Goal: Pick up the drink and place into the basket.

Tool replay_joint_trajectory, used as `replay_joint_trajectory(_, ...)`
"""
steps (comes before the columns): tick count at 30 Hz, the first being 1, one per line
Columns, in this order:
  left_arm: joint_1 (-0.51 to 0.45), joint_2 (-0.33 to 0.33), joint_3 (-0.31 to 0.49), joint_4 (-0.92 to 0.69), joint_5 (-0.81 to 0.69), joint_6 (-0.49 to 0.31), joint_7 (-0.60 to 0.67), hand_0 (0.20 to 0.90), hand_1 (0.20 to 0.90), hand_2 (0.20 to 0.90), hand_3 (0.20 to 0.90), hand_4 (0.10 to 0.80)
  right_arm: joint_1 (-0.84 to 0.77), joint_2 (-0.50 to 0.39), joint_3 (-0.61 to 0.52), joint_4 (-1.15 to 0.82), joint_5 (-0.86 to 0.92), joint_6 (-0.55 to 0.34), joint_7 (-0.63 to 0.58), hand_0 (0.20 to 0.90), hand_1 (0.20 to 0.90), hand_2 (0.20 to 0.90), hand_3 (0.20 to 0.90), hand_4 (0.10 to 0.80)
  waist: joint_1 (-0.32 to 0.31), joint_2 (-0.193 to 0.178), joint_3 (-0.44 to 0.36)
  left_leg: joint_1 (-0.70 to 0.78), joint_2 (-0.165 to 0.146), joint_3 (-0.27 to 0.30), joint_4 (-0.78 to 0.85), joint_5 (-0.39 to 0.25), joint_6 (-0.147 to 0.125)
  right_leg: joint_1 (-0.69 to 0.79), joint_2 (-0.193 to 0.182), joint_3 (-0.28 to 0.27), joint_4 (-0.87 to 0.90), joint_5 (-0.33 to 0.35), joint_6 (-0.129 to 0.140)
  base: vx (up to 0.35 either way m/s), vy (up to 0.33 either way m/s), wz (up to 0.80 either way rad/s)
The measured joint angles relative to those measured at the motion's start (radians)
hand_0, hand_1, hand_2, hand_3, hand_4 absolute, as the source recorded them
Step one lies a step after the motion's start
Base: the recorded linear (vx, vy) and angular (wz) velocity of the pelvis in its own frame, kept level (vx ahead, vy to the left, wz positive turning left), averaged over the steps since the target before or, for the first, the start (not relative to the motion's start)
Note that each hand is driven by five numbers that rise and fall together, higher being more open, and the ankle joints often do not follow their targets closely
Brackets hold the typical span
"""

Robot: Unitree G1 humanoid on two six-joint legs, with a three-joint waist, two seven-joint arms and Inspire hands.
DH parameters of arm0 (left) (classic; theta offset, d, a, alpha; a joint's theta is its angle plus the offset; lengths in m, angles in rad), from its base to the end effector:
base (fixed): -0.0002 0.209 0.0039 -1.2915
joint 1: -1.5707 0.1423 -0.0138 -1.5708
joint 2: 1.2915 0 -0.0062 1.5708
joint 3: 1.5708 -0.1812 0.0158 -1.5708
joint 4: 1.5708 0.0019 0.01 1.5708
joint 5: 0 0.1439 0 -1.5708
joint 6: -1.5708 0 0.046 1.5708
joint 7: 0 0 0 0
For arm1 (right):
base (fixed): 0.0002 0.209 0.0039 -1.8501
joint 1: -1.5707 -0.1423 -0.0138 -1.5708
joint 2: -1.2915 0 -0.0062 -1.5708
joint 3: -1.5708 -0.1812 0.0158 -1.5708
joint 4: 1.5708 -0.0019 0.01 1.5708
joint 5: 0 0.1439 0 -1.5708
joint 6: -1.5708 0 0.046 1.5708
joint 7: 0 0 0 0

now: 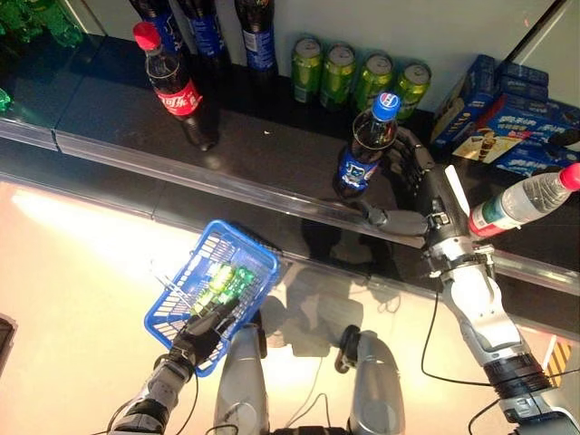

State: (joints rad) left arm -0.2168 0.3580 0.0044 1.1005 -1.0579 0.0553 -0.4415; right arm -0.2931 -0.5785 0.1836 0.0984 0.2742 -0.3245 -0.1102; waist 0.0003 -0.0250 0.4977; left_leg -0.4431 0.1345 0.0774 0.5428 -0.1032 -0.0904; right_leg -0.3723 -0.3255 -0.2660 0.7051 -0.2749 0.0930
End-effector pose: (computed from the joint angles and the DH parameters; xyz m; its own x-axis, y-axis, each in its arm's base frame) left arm 0.1727 0.2632 -0.0686 0.8463 -0.0546 -0.5299 -0.3567 0.6807 -0.6398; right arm 0.2559 -0.2081 0.1217 0.8903 0.1652 0.4244 -0.0391 0.9562 -0.2902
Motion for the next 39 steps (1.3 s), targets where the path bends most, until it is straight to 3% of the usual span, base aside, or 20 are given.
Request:
replay_joint_trajectory(13, -0.004, -0.013, 0.004, -0.001, 0.022, 0.003, 0.0, 0.3, 0.3, 0.3, 0.2, 0.1, -0.04, 0.045, 0.0, 0.012, 0.105, 0.035, -0.004, 0.9, 0.9, 0.9, 0.9, 0.8, 0.02, 0.006, 0.003, 0.005, -0.01, -0.001, 0.0, 0.001, 0.001, 0.009, -0.005, -0.004, -0.004, 0.002, 0.003, 0.0, 0.0, 0.0)
replay_joint_trajectory(39, -0.034, -0.02, -0.034, -0.02, 0.048, 0.038, 0.017, 0.3, 0.3, 0.3, 0.2, 0.1, -0.324, 0.064, 0.034, 0.326, 0.167, 0.122, -0.01, 0.9, 0.9, 0.9, 0.9, 0.8, 0.081, 0.019, 0.01, 0.006, -0.039, -0.018, 0.0, 0.009, 0.016, 0.045, -0.026, -0.031, -0.032, 0.017, 0.026, 0.001, -0.001, 0.04)
